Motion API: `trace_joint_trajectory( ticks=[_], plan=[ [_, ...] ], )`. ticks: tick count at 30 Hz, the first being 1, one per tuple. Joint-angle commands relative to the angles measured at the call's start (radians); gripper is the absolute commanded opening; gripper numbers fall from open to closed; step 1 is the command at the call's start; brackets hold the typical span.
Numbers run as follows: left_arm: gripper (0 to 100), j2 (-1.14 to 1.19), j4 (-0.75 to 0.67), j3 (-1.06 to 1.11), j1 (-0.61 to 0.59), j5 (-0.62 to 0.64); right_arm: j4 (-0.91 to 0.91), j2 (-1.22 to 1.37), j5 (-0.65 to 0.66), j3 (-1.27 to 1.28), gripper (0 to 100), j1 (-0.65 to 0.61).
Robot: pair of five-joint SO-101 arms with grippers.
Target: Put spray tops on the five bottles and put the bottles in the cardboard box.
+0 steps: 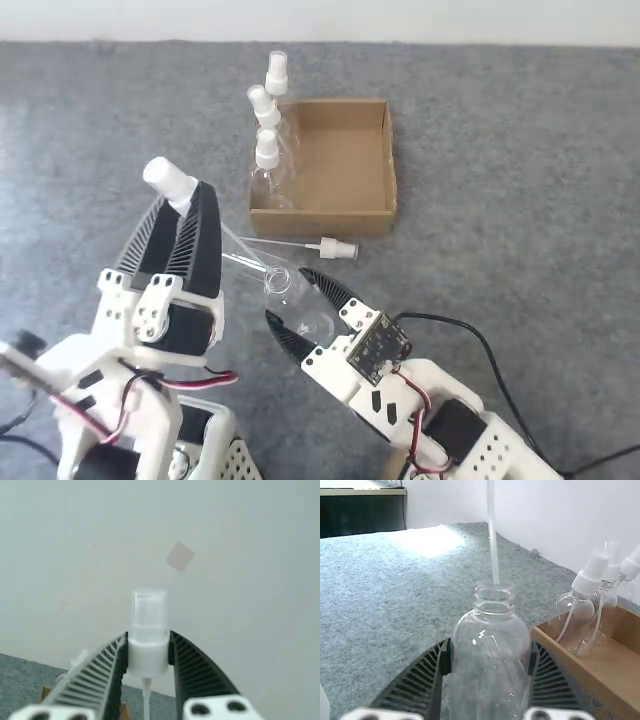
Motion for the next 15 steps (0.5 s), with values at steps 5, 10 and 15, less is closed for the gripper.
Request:
trace_joint_trajectory(
  ticks=[5,10,15],
  plan=[
    [1,-0.008,-0.005,-0.019,-0.002,0.009,-0.004,-0.005,0.023,0.021,11.8,0.001],
    [1,-0.008,0.002,-0.053,-0.006,0.009,-0.002,-0.005,0.023,0.021,11.8,0.001],
    [1,-0.008,0.003,-0.053,-0.005,0.009,-0.002,-0.005,0.023,0.021,11.8,0.001]
  ],
)
